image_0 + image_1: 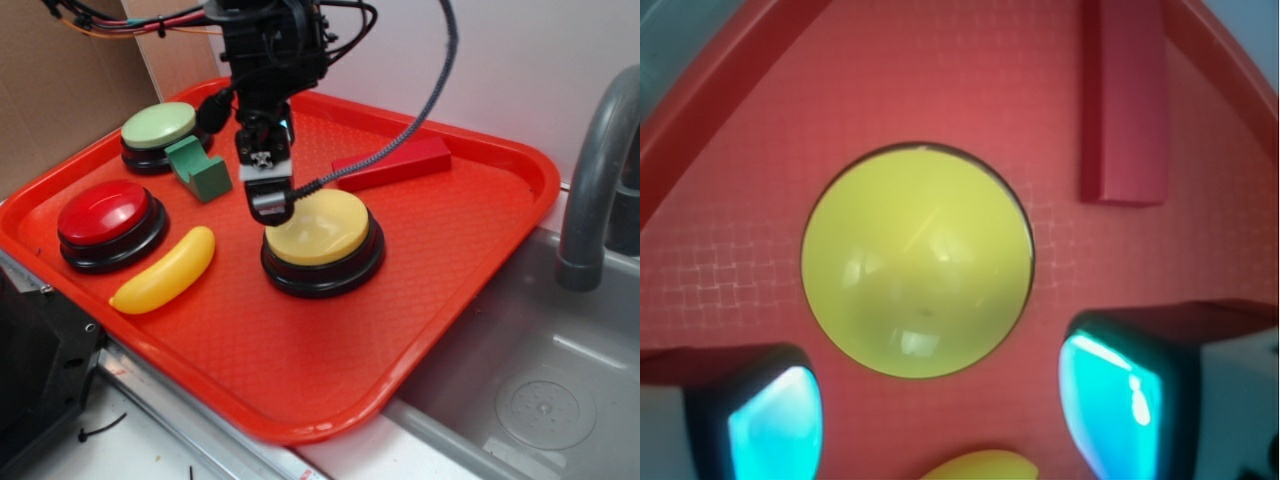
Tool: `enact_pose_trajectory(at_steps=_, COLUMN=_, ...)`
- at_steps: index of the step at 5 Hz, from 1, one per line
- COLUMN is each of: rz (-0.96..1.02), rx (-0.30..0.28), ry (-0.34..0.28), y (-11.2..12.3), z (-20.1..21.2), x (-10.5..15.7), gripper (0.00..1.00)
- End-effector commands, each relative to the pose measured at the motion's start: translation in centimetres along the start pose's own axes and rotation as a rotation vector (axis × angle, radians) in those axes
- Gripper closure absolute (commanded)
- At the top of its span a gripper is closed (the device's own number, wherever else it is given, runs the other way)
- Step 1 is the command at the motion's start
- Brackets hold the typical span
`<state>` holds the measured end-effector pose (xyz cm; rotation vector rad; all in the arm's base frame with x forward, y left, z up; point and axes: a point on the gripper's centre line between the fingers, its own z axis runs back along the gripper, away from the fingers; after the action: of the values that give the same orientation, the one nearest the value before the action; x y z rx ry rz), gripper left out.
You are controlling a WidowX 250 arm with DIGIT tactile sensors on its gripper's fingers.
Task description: Push the yellow button.
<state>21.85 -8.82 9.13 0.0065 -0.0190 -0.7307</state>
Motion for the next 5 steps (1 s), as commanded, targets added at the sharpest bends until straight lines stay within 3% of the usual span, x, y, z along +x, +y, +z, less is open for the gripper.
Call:
enact_pose_trajectory(at_steps=1, rz=0.026, rx=0.050, ry=-0.025, y=-0.2, z=3.4, x=-0.2, gripper=0.00)
enact_pose_trajectory(at_steps=2, rz=0.049, rx=0.056, ry=0.019, y=-0.1, z=4.3, x=-0.9, gripper=0.00)
enact_pose_trajectory(at_steps=5, rz=0.088, rx=0.056, ry=0.024, y=0.0, z=5.9, x=-2.6, gripper=0.00)
